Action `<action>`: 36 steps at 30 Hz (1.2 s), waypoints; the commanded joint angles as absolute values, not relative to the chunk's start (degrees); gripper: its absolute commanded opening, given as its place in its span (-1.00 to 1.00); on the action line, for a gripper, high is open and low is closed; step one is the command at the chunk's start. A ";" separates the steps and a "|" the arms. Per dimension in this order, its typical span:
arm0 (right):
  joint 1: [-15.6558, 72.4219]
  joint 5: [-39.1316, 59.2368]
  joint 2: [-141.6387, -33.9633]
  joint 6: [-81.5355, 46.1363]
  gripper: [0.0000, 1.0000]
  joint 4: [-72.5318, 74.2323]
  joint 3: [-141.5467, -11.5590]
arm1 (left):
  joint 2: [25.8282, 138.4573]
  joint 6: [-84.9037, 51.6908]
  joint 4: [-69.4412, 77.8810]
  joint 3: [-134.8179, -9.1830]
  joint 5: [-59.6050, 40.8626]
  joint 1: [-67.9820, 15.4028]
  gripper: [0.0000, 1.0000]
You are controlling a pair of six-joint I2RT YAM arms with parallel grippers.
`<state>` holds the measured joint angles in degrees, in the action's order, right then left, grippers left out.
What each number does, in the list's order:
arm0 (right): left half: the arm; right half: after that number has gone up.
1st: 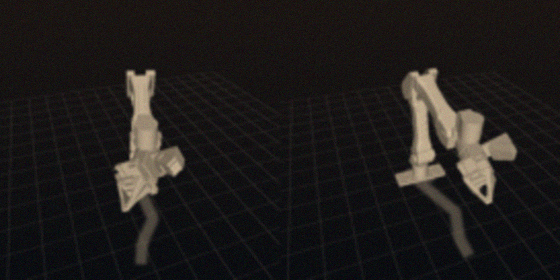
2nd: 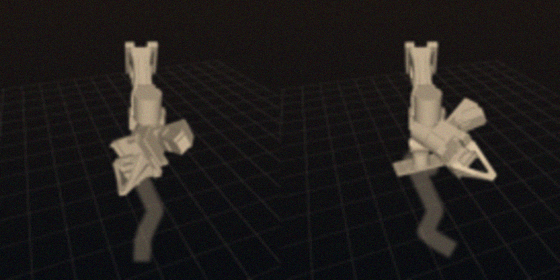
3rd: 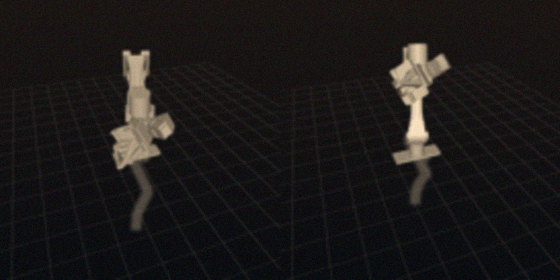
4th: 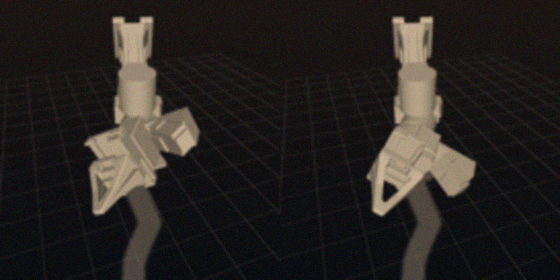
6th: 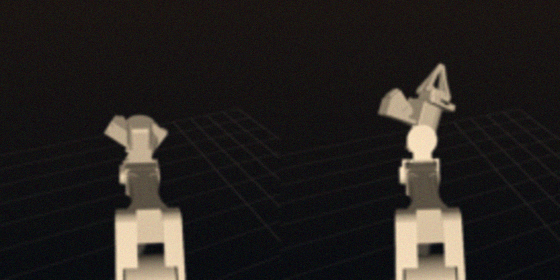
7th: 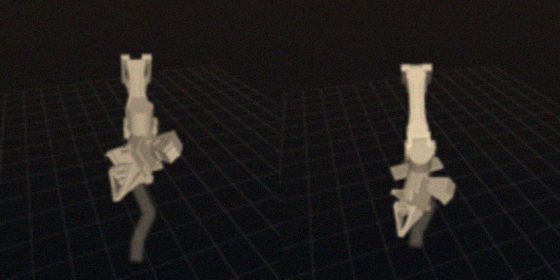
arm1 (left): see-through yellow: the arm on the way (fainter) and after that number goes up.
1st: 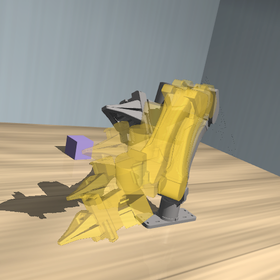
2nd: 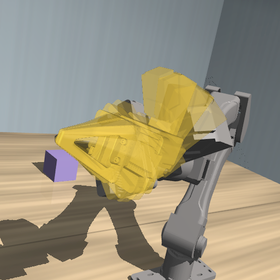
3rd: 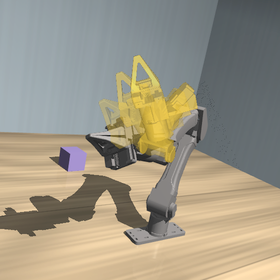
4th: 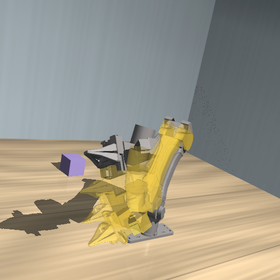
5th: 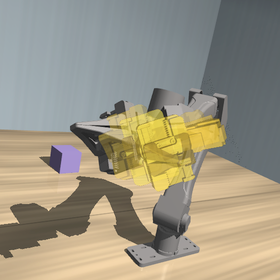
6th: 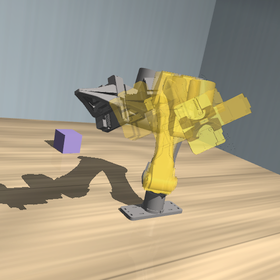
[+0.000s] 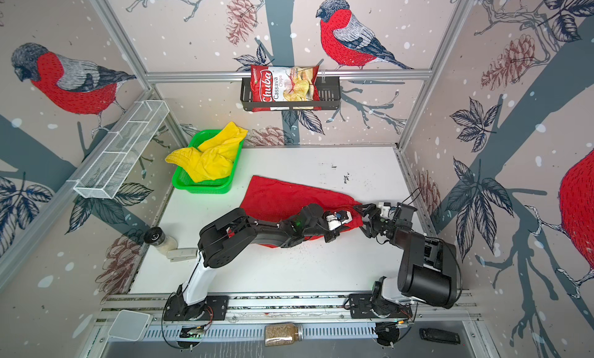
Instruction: Fold and stack the shorts
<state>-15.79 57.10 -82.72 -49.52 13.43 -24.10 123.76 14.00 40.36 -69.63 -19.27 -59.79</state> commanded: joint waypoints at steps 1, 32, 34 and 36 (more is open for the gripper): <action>-14.48 58.19 -84.45 -52.54 0.60 18.24 -24.51 | 123.75 15.05 42.97 -69.74 -20.17 -59.76 -0.76; -16.02 29.47 -79.05 -20.87 -0.95 -24.78 -48.81 | 99.70 -4.76 14.72 -59.10 1.38 -51.31 0.02; -15.58 27.17 -78.75 -19.34 -0.95 -27.73 -52.04 | 98.64 -8.38 10.57 -59.12 1.23 -49.22 0.00; -14.95 24.74 -78.87 -17.91 -0.95 -30.45 -55.65 | 97.87 -13.10 5.95 -59.08 0.64 -46.63 0.00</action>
